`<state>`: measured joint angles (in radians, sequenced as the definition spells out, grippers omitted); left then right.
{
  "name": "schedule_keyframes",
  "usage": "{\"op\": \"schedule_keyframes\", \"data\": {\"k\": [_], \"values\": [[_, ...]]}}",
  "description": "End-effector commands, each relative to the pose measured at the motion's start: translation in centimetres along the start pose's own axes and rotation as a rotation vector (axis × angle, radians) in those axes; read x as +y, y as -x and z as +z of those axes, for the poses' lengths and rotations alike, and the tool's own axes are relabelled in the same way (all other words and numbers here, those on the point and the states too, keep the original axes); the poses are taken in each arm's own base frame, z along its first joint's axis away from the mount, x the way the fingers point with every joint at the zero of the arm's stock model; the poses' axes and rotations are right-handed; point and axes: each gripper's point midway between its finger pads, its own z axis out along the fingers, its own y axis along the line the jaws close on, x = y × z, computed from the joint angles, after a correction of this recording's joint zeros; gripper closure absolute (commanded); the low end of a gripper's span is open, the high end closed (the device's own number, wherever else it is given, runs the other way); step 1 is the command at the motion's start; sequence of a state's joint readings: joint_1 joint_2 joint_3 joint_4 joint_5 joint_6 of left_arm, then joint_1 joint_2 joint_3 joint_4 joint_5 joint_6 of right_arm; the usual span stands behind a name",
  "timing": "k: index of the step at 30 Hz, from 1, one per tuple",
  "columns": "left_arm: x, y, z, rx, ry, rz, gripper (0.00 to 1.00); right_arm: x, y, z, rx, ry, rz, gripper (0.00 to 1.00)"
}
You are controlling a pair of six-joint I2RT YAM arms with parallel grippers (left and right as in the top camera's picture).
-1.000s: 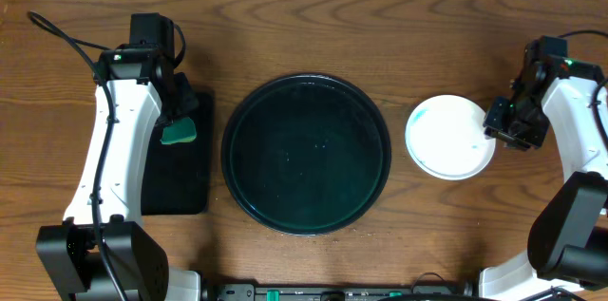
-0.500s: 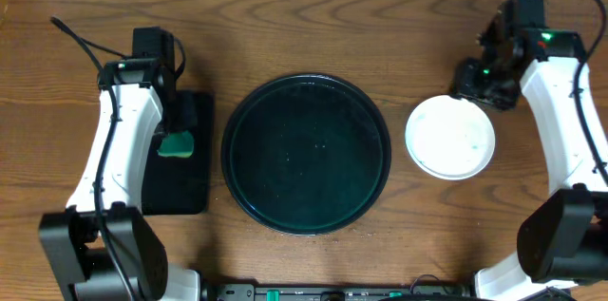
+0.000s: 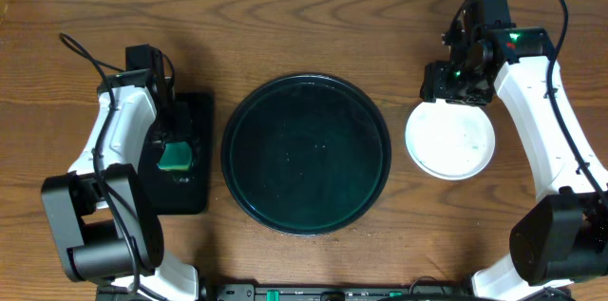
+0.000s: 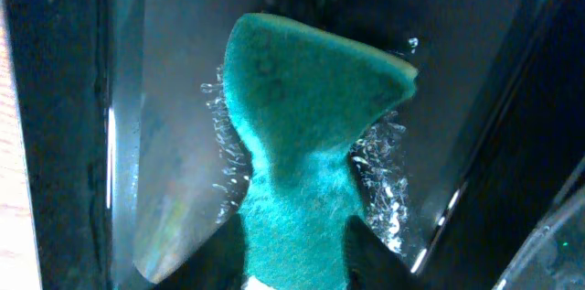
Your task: Clean dirty plates on tray and stack at the side
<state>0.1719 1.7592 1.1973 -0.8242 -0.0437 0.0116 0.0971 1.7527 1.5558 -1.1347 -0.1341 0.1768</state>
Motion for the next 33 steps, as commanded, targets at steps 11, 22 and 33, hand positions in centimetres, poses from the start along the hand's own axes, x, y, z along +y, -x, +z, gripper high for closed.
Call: {"op": "schedule_keyframes", "data": {"k": [11,22,33], "values": [[0.7,1.0,-9.2,-0.183,-0.018,-0.016,0.28,1.1,0.7,-6.3,-0.17,0.017,-0.059,0.01],[1.0,0.8,-11.8,-0.261,-0.023,-0.023,0.27,-0.1,-3.4,-20.5,-0.564,-0.047,-0.068,0.01],[1.0,0.7,-11.7,-0.257,-0.023,-0.022,0.27,-0.8,-12.9,-29.7,-0.853,-0.003,-0.081,0.01]]}}
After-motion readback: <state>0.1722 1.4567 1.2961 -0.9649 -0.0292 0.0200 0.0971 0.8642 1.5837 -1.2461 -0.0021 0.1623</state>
